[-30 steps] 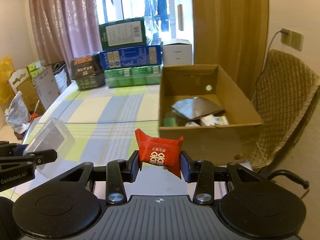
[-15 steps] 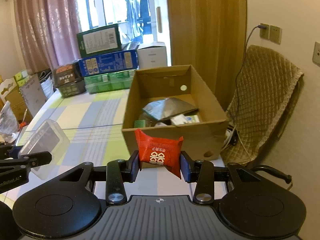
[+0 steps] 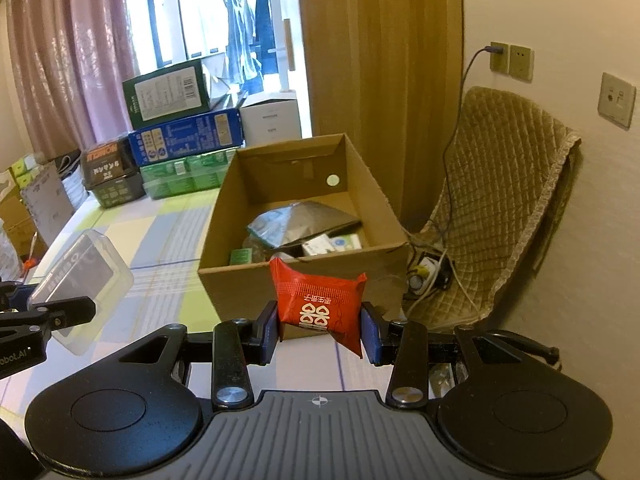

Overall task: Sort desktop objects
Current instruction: 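Carry the clear case and red candy over the cardboard box with both tools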

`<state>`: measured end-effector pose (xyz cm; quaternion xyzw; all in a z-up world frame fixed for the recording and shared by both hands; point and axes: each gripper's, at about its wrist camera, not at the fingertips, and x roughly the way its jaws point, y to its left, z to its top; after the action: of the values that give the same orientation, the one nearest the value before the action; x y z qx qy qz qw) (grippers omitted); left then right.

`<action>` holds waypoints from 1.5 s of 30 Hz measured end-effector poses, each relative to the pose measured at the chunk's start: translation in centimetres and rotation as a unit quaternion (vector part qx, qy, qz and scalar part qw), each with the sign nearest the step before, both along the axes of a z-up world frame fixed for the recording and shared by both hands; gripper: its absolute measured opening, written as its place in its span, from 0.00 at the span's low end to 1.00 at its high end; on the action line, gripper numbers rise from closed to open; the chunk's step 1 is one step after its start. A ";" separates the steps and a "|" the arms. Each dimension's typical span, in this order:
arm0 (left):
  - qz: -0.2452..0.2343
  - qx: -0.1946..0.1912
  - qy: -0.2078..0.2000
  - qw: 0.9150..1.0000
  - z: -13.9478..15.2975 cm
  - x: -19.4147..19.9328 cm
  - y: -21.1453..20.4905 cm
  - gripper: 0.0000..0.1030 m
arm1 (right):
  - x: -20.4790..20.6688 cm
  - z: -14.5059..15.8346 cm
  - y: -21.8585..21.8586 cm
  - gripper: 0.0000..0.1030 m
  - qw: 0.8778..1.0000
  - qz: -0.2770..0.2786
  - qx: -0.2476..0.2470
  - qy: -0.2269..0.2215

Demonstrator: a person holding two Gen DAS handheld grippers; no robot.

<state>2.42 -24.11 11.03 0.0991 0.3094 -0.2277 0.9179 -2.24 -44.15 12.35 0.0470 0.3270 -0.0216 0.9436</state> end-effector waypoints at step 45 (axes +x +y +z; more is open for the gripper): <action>-0.035 -0.020 0.018 0.999 -0.2 6.6 -6.8 0.25 | 7.3 0.5 -3.2 0.38 1.000 -0.004 -0.017 0.000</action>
<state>9.02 -30.90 10.81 0.0874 0.3176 -0.2672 0.9056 5.08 -47.30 12.87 0.0323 0.3262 -0.0307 0.9443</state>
